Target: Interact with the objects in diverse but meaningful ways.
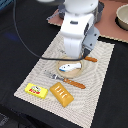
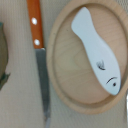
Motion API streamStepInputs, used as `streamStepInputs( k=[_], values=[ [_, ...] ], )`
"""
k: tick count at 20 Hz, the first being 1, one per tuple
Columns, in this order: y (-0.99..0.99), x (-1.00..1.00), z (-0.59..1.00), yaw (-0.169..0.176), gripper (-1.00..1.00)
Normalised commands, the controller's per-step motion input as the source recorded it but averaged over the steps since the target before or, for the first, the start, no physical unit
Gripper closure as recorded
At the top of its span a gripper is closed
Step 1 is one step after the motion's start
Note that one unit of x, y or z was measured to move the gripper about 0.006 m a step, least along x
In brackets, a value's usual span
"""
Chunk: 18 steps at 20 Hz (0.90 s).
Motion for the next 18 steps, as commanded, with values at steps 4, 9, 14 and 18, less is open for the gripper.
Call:
streamStepInputs(
  k=[4, 9, 14, 18],
  values=[
    [0.68, 0.50, 0.18, -0.003, -1.00],
    [0.69, 0.42, 0.12, -0.043, -1.00],
    [0.59, 0.29, 0.00, -0.081, -1.00],
    [0.49, 0.19, 0.00, -0.163, -1.00]
  ],
)
